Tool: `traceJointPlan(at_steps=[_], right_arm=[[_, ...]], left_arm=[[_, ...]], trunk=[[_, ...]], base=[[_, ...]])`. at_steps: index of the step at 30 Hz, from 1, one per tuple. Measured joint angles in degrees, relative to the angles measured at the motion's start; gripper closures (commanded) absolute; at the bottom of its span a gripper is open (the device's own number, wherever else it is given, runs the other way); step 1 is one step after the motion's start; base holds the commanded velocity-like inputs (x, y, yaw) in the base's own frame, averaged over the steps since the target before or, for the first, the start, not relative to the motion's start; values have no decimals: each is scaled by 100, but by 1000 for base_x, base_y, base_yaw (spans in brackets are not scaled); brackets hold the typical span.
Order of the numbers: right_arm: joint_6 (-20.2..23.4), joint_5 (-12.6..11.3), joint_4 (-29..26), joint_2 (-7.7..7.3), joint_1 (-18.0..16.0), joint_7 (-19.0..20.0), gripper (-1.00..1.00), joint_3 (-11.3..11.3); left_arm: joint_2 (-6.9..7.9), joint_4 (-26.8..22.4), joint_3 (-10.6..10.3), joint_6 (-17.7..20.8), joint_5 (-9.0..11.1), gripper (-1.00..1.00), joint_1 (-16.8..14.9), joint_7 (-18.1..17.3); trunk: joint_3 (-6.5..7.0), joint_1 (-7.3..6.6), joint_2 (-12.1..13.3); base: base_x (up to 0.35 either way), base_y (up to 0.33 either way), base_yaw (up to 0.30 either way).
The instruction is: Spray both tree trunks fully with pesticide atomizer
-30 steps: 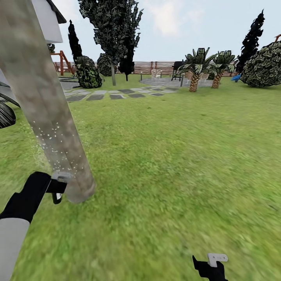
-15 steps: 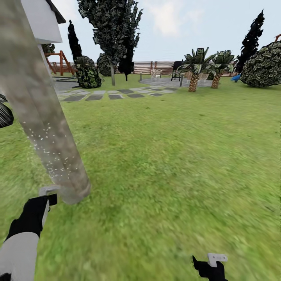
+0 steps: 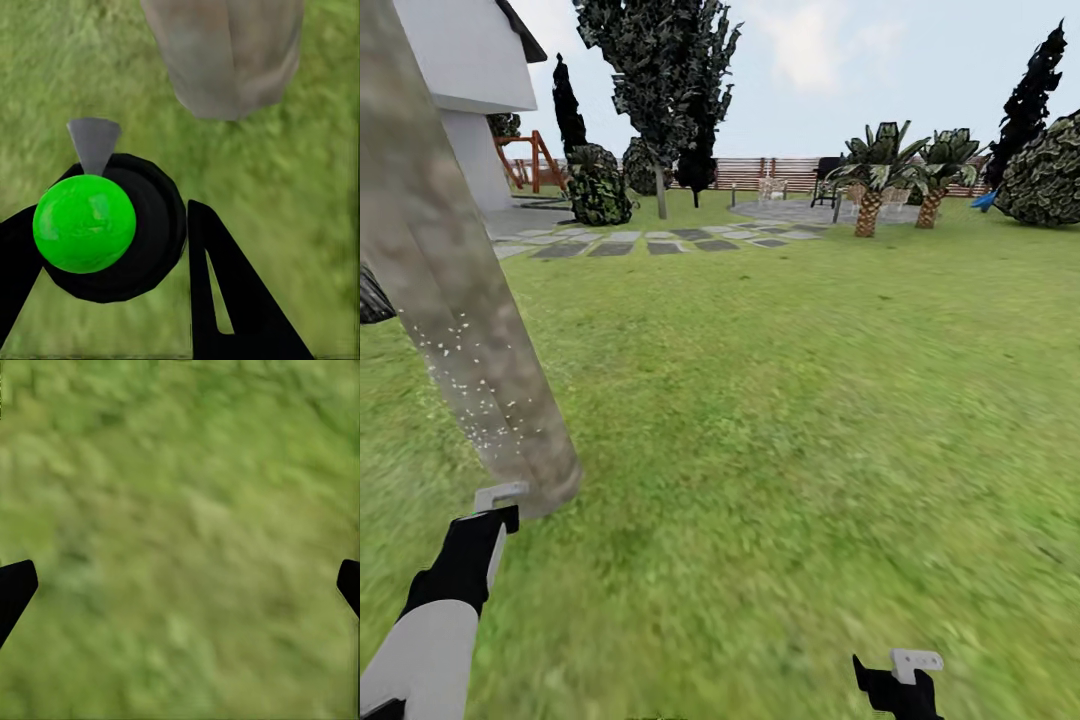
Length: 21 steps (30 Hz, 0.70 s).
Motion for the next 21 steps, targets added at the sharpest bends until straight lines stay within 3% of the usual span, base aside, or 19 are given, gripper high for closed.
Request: traceJointPlan(at_steps=[13, 21], right_arm=[[-1, -7, 0, 0, 0, 1, -100, 0], [0, -7, -4, 0, 0, 25, -100, -5]], left_arm=[[-24, -31, 9, 9, -31, 100, 0, -1], [-28, 0, 4, 13, -11, 100, 0, -7]], trunk=[[0, 0, 0], [0, 0, 0]], base=[[6, -277, 272], [183, -240, 26]])
